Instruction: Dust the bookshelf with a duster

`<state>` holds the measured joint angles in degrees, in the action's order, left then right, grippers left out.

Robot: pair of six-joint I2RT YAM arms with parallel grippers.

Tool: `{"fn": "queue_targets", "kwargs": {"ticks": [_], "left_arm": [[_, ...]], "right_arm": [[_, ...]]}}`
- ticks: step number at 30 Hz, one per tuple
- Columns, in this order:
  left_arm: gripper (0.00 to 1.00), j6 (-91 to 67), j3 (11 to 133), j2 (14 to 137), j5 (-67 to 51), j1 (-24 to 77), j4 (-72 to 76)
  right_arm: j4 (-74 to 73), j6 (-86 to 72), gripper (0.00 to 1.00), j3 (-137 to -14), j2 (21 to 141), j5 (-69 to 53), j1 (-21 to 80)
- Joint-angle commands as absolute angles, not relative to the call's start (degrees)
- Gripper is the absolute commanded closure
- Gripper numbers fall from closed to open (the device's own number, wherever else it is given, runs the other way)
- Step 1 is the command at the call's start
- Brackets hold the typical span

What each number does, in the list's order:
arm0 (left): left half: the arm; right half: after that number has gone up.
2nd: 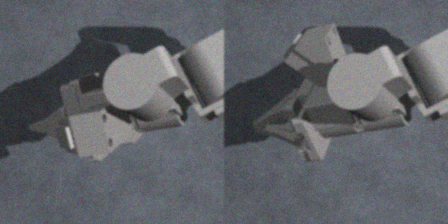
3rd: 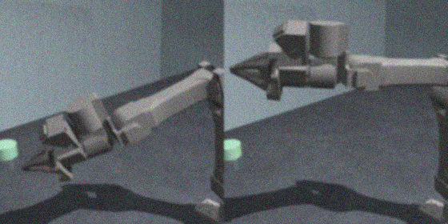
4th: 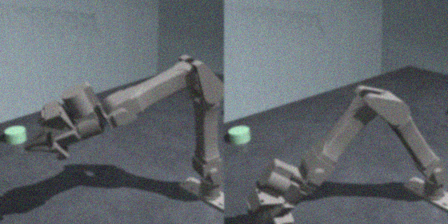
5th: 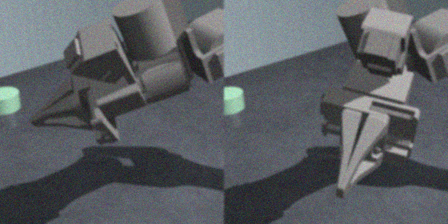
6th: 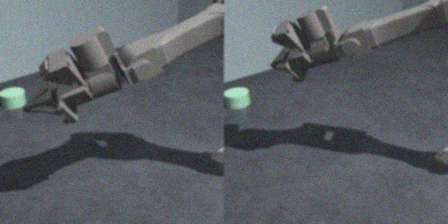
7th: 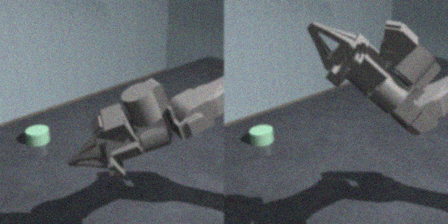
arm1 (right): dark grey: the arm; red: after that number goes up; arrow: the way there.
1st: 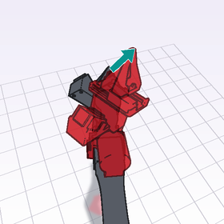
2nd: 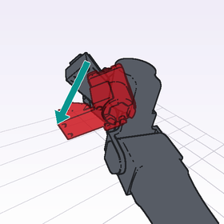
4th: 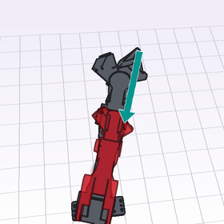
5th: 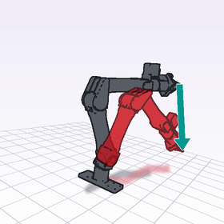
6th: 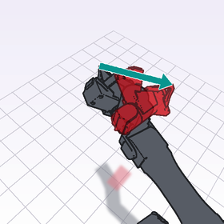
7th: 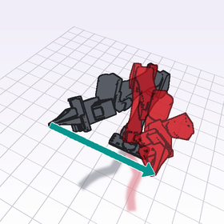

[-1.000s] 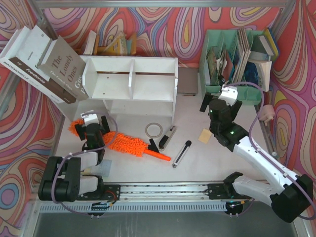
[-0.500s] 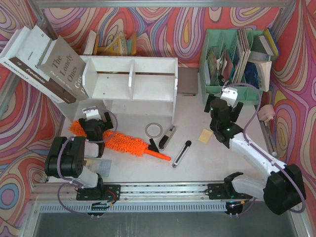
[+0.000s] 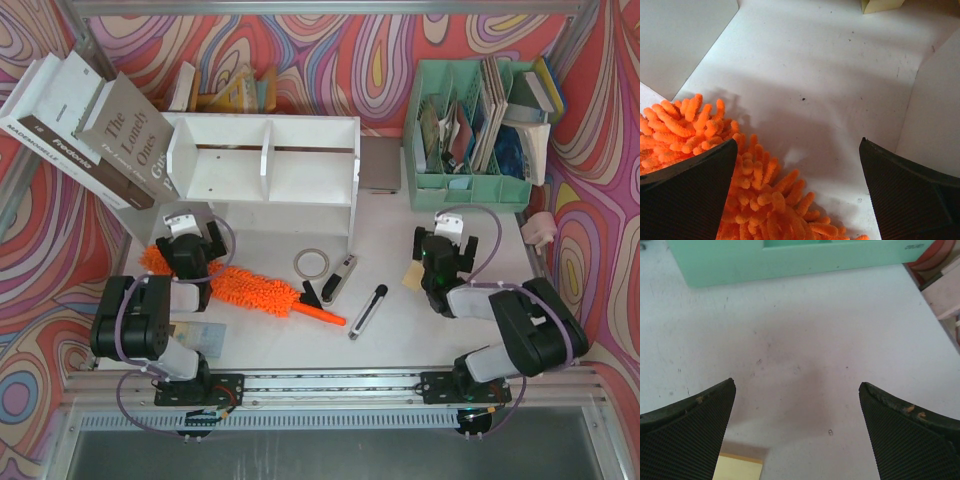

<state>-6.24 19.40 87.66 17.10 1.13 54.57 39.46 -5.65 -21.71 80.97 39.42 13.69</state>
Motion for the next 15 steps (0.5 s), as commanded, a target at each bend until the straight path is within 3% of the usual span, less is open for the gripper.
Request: {"fn": "queue_targets", "kwargs": {"ticks": [1,11,14,15], "left_arm": [[0.02,-7.0,20.1,87.6,18.2,0.9,53.4],[0.02,-7.1,20.1,87.5,18.2,0.9,53.3],[0.02,-7.1,20.1,87.5,18.2,0.9,53.3],[0.02,-7.1,20.1,87.5,18.2,0.9,53.3]], "right_arm": [[62.0,0.7,0.01,-17.8,84.7,34.5,12.8],[64.3,3.4,0.01,-19.0,88.4,15.8,9.3],[77.3,3.3,0.01,-16.1,93.7,14.6,7.2],[74.9,1.6,0.01,-16.2,94.2,12.9,5.8]]}}
